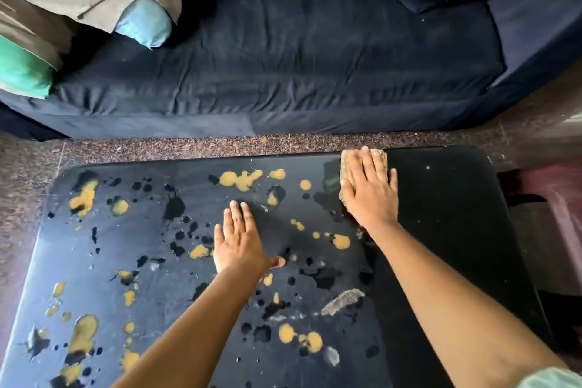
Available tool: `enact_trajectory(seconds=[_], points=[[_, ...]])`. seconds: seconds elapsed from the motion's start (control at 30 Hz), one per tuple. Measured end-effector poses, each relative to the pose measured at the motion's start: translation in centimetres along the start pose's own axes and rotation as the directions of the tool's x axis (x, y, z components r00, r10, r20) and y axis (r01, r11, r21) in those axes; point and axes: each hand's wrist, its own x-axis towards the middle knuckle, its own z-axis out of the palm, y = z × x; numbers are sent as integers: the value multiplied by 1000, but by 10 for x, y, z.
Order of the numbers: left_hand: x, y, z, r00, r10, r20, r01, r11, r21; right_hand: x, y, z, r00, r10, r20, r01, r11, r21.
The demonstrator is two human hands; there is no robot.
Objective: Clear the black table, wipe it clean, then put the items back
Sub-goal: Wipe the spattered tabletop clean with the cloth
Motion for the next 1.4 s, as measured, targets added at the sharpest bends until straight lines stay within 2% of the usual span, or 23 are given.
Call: enact_trajectory(seconds=[0.07,0.13,0.2,0.27,0.3,0.4,0.43,0.47,0.57,0.63,0.7,0.77,0.83,0.9,0.97,1.03,1.07,1.1,1.2,1.27,1.3,1.37,1.4], points=[[2,2,1,1000,2,22,-2,1000,0,-1,-24,4,998,50,-23,-49,998,44],[2,3,2,1000,0,29,1,1000,-26,-6,-46,7,995,-93,-29,95,994,52],[4,4,2,999,0,36,2,998,-66,-6,-41,5,961,-277,20,277,961,19],[4,4,2,999,0,50,5,996,-92,3,-19,0,939,-339,57,342,938,-49],[3,5,3,999,-4,54,10,995,-99,6,-8,-1,957,-286,48,289,955,-64],[3,12,-2,998,-27,50,31,996,-89,9,-7,1,999,28,-36,-27,999,24],[3,15,-4,998,-34,54,38,997,-69,8,-21,3,995,86,-48,-83,995,59],[3,17,-6,997,-43,59,45,998,-44,5,-36,6,995,82,-52,-78,994,75],[5,22,-10,996,-58,65,58,998,13,-3,-61,10,977,-213,-23,214,976,47],[5,21,-9,996,-55,70,53,998,30,0,-41,6,938,-344,41,344,939,-1],[4,20,-9,996,-50,70,47,998,47,5,-13,2,966,-257,42,258,965,-35],[6,21,-9,997,-44,68,40,997,62,9,-5,-2,1000,-27,-15,27,1000,10],[8,23,-10,996,-46,72,40,996,74,11,-29,-2,994,107,-37,-105,993,55],[9,25,-11,996,-52,78,46,996,80,10,-65,1,998,14,-55,-10,997,76],[10,26,-11,995,-58,79,52,996,79,8,-85,5,978,-206,-34,208,976,67],[9,24,-10,996,-54,77,48,996,79,11,-72,4,941,-338,17,338,941,23],[9,23,-9,996,-51,75,45,996,79,14,-57,4,941,-337,23,337,942,-3],[10,22,-8,996,-48,71,42,996,81,15,-41,4,960,-281,10,282,959,-18],[10,22,-8,997,-42,57,37,995,90,12,-14,0,997,65,-38,-63,997,45],[11,23,-8,997,-40,67,34,996,88,8,-35,1,988,152,-30,-150,987,65],[11,23,-8,997,-39,71,33,996,86,6,-50,3,995,101,-26,-99,993,68],[10,22,-8,997,-40,62,35,996,84,-1,-71,7,987,-162,-15,162,985,56],[10,21,-8,998,-38,55,33,996,83,-2,-71,7,954,-300,23,299,954,40]])
